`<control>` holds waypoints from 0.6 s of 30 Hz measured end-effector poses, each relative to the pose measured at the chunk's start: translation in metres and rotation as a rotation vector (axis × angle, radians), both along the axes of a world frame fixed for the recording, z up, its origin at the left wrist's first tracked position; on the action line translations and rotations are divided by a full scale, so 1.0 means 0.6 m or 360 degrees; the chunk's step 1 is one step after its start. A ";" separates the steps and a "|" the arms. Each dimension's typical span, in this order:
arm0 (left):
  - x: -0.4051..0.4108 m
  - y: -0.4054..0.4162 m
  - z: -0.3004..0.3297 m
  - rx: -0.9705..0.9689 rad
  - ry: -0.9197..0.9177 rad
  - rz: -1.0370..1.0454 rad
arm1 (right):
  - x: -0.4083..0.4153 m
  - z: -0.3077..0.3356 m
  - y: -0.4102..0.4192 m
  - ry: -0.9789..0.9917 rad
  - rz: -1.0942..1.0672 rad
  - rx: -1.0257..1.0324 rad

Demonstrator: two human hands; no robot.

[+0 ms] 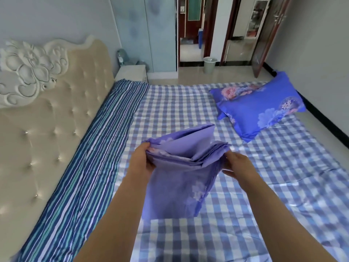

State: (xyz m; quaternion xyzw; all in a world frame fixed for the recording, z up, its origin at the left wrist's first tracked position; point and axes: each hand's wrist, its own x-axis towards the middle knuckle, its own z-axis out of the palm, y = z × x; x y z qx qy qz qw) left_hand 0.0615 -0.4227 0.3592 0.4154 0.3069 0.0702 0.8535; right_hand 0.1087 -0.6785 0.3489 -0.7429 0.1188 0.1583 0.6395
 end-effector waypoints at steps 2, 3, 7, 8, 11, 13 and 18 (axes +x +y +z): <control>0.017 0.000 -0.005 -0.0011 0.0004 -0.0019 | 0.014 -0.004 -0.009 0.0168 0.0067 -0.0313; 0.023 -0.002 -0.006 -0.0003 0.0013 -0.0043 | 0.021 -0.005 -0.011 0.0161 0.0162 -0.0618; 0.047 -0.029 -0.008 0.0273 0.0125 -0.0369 | 0.036 0.024 0.004 -0.0061 0.0471 -0.0767; 0.053 -0.042 -0.007 0.0393 0.0117 -0.0476 | 0.036 0.031 0.015 0.0055 0.0572 -0.0598; 0.062 -0.087 0.009 0.0720 0.0074 -0.0743 | 0.039 0.016 0.055 0.0354 0.0695 -0.0068; 0.067 -0.105 0.019 0.0911 0.0092 -0.0825 | 0.056 0.002 0.070 0.0356 0.0303 0.0296; 0.079 -0.130 0.032 0.0980 0.0173 -0.0939 | 0.121 0.000 0.051 0.0357 -0.0222 0.0919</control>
